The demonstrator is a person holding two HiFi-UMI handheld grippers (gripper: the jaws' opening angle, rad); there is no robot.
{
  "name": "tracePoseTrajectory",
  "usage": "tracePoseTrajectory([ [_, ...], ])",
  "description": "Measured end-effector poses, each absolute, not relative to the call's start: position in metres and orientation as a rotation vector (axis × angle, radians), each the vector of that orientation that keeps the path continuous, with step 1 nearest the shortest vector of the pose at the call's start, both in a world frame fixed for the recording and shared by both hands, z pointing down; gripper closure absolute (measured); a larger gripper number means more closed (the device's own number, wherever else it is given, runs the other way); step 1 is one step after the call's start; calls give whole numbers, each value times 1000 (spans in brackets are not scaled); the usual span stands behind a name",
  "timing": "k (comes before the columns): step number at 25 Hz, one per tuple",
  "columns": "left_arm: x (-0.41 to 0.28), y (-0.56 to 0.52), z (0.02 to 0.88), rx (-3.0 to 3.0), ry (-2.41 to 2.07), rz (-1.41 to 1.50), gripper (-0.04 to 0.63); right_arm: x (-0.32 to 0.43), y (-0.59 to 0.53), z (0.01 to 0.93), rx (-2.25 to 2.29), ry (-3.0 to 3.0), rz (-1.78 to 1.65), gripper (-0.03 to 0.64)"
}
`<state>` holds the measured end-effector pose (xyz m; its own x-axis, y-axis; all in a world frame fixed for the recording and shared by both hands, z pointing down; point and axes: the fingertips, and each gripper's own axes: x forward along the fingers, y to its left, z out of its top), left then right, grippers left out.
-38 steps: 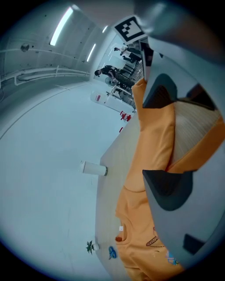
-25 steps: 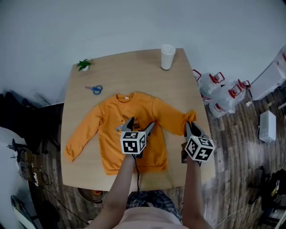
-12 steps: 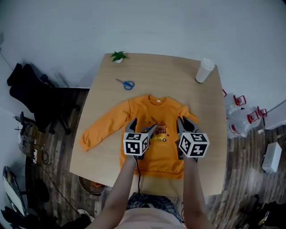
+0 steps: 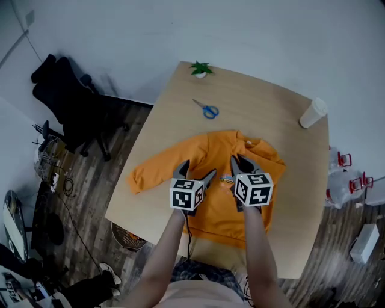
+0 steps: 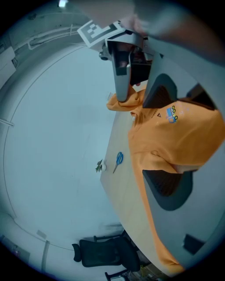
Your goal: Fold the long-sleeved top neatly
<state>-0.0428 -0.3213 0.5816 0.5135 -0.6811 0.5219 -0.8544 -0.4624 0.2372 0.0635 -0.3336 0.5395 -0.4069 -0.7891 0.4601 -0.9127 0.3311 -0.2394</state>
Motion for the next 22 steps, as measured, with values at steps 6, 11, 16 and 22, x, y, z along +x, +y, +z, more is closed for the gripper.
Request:
tracePoseTrajectory([
  [6,-73,-323,594,2233,-1295,496,155,12,-349,571,1360,-2329,652,568],
  [11,-86,-322,603,2204,-1308,502,155,-10,-357,612,1254,-2284,703,566],
  [16,-97,-323,608,2181,-1324,501,155,-22,-368,637,1199,-2241,696,561],
  [22,-104,-321,613,2161,-1333,501,155,-28,-367,639,1189,-2315,781,428],
])
